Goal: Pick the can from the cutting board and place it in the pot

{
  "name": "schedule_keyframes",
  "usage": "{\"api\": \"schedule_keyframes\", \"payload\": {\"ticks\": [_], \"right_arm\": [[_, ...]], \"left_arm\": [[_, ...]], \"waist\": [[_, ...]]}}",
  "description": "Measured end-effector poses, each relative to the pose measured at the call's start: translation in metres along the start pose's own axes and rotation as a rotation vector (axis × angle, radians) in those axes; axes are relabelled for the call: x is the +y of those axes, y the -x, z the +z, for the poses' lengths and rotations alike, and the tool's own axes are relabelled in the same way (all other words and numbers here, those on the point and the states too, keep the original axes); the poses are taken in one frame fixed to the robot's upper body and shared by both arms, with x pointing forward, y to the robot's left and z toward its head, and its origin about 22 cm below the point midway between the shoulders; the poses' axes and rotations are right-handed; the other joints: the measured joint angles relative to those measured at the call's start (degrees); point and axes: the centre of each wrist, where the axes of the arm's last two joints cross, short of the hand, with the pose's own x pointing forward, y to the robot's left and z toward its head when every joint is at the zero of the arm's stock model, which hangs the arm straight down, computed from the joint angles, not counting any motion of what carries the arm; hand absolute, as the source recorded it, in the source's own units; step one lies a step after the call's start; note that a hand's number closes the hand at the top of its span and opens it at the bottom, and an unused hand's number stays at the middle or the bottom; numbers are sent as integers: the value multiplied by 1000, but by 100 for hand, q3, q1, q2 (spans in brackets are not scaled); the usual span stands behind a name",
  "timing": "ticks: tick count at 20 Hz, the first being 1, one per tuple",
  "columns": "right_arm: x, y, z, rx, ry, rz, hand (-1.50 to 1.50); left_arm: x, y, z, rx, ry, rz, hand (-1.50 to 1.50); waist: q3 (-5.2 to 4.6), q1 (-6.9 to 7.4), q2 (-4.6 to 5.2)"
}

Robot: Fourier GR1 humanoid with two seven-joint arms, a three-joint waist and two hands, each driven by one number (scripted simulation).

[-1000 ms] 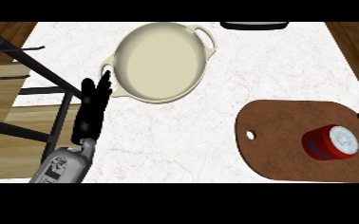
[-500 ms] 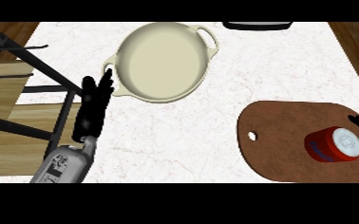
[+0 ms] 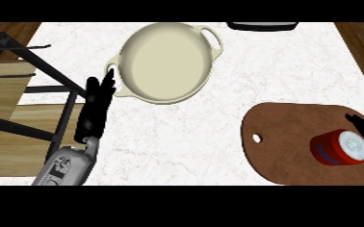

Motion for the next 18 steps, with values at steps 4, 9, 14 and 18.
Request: {"api": "schedule_keyframes", "payload": {"ticks": [4,9,14,18], "right_arm": [[7,4,-11,21,-26,-4,-150],[13,2,-22,30,-46,-2,-150],[23,3,-32,31,-56,-20,-150],[25,7,-39,27,-53,-28,-150]], "left_arm": [[1,-1,0,10,3,7,0],[2,-1,-1,-2,6,7,0],[4,0,-1,-6,3,7,0],[6,-1,-1,1,0,10,0]], "waist": [[-7,-2,3],[-1,3,-1],[-5,-24,-18],[-26,-51,-38]]}}
